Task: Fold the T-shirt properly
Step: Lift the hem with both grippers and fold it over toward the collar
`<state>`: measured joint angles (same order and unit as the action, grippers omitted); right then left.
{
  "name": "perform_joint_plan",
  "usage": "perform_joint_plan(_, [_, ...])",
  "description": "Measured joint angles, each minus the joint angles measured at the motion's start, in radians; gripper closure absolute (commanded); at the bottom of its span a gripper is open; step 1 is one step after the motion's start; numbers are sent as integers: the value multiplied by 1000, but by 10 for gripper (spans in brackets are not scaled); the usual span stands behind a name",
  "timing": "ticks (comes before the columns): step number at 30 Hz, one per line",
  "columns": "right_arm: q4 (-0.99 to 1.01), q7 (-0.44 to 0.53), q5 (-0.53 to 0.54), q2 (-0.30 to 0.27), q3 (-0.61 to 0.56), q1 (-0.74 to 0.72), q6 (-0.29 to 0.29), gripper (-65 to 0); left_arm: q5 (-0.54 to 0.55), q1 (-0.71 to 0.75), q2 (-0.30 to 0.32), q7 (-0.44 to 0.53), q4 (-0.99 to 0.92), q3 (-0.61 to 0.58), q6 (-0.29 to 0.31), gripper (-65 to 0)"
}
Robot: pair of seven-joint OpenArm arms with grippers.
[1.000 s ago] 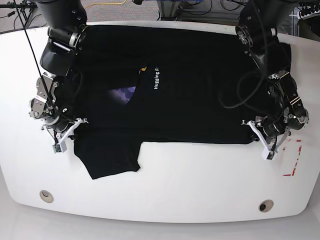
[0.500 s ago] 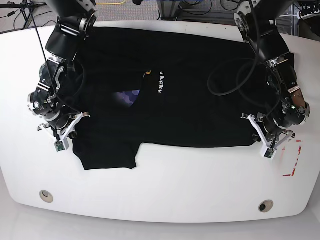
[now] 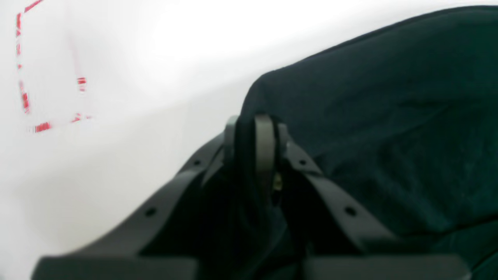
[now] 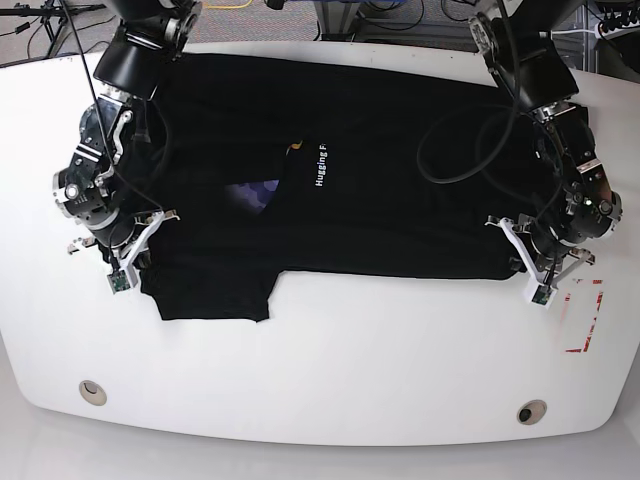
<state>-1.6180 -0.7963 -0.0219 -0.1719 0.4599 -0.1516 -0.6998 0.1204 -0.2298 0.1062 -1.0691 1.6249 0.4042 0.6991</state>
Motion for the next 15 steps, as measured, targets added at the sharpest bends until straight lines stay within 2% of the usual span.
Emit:
perform_joint_plan(11, [-276, -204, 12, 0, 0, 60, 0, -2, 5, 68, 3, 6, 155, -1, 2, -33])
perform_joint_plan(15, [-338, -241, 19, 1, 0, 90, 0, -2, 5, 98, 3, 7, 195, 0, 2, -32])
